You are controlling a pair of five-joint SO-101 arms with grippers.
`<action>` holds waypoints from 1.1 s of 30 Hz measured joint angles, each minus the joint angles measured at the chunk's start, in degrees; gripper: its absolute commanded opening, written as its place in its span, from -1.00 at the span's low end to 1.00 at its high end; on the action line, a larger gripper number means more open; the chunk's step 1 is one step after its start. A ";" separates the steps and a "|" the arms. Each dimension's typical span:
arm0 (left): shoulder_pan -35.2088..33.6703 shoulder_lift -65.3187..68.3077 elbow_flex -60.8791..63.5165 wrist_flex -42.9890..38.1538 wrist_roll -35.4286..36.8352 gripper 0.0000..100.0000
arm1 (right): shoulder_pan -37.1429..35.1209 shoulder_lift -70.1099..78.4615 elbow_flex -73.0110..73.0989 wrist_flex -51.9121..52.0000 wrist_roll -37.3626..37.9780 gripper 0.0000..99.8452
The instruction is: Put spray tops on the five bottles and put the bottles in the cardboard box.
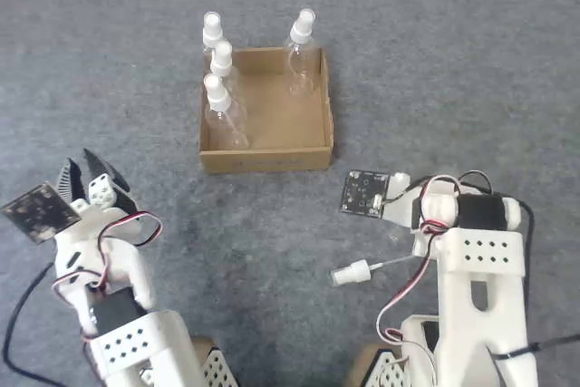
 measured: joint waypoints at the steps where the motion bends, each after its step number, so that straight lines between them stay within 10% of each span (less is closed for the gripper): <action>1: 0.53 0.00 0.00 0.00 0.18 -0.84 | 0.00 0.00 1.05 -1.23 0.35 -0.48; 33: 2.02 0.00 0.88 0.00 -0.09 -0.84 | -2.99 15.91 10.55 -24.70 0.79 -0.49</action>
